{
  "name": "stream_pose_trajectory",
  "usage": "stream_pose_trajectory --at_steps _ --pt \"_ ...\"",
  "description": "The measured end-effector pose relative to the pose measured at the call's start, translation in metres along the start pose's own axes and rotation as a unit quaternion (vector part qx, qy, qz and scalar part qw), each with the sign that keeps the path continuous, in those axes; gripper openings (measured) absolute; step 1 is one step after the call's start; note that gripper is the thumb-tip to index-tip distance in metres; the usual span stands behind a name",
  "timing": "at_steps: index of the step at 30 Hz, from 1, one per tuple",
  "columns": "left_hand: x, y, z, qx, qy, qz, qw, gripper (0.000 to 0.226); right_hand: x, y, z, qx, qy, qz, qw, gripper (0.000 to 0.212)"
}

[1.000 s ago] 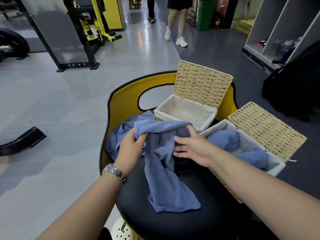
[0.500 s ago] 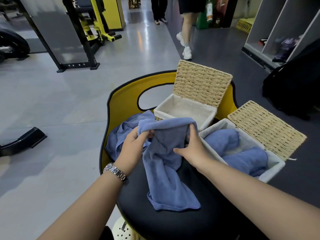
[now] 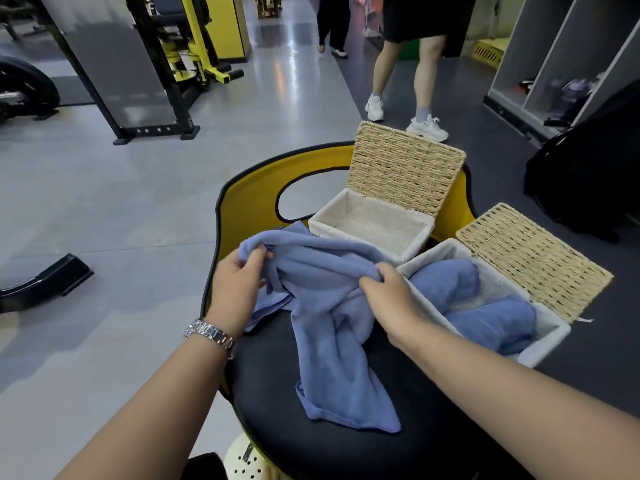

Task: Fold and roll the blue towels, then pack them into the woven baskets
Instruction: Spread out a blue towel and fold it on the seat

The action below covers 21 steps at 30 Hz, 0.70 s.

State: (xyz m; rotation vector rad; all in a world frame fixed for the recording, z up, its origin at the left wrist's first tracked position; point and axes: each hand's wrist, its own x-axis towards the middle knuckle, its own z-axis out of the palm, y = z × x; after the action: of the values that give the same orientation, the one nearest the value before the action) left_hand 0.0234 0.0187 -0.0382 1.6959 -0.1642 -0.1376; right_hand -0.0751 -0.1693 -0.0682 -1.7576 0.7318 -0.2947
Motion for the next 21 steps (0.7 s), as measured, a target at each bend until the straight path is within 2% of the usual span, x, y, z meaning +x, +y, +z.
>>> stream_pose_trajectory --at_steps 2,4,6,8,10,12,13,14,15,16,17,18,19,20,21 --pt "0.01 -0.007 -0.009 0.064 0.014 -0.02 0.998 0.027 0.003 -0.01 -0.008 -0.021 0.01 -0.071 0.997 0.005" --pt "0.018 -0.017 -0.014 0.168 0.0 -0.036 0.985 0.021 0.009 -0.008 -0.011 -0.057 -0.011 -0.083 0.995 0.018" --pt "0.019 -0.026 -0.019 0.273 -0.063 -0.067 0.958 0.05 0.015 0.003 -0.013 -0.157 -0.05 -0.059 0.984 0.041" --pt "0.016 -0.039 -0.022 0.362 -0.111 -0.106 0.92 0.067 0.019 0.018 -0.015 -0.315 -0.075 -0.065 0.944 0.042" --pt "0.011 -0.054 -0.021 0.413 -0.122 -0.127 0.894 0.068 0.021 0.031 -0.015 -0.444 -0.107 -0.051 0.888 0.027" --pt "0.013 -0.071 -0.021 0.42 -0.131 -0.158 0.884 0.073 0.019 0.039 -0.013 -0.537 -0.15 -0.026 0.83 0.02" --pt "0.012 -0.075 -0.02 0.426 -0.144 -0.175 0.876 0.075 0.019 0.043 -0.011 -0.548 -0.157 -0.024 0.821 0.02" --pt "0.011 -0.079 -0.021 0.443 -0.152 -0.155 0.87 0.071 0.02 0.046 -0.01 -0.525 -0.154 -0.024 0.836 0.022" --pt "0.014 -0.082 -0.021 0.474 -0.144 -0.114 0.861 0.053 0.021 0.049 -0.008 -0.478 -0.149 -0.015 0.865 0.024" --pt "0.015 -0.08 -0.019 0.452 -0.174 -0.143 0.863 0.024 0.021 0.049 -0.006 -0.426 -0.139 -0.003 0.894 0.024" --pt "0.026 -0.086 -0.018 0.453 -0.2 -0.141 0.857 0.021 0.019 0.046 -0.006 -0.381 -0.141 0.016 0.914 0.024" --pt "0.033 -0.091 -0.022 0.464 -0.143 -0.08 0.871 0.026 0.018 0.043 -0.006 -0.337 -0.151 0.043 0.928 0.028" --pt "0.029 -0.093 -0.022 0.413 -0.126 -0.152 0.889 0.023 0.017 0.04 -0.005 -0.292 -0.161 0.08 0.939 0.031" --pt "0.02 -0.088 -0.024 0.392 -0.098 -0.141 0.904 0.018 0.015 0.037 -0.005 -0.248 -0.173 0.114 0.946 0.028" --pt "0.025 -0.091 -0.027 0.396 -0.066 -0.111 0.909 0.024 0.013 0.033 -0.006 -0.206 -0.184 0.144 0.95 0.02"
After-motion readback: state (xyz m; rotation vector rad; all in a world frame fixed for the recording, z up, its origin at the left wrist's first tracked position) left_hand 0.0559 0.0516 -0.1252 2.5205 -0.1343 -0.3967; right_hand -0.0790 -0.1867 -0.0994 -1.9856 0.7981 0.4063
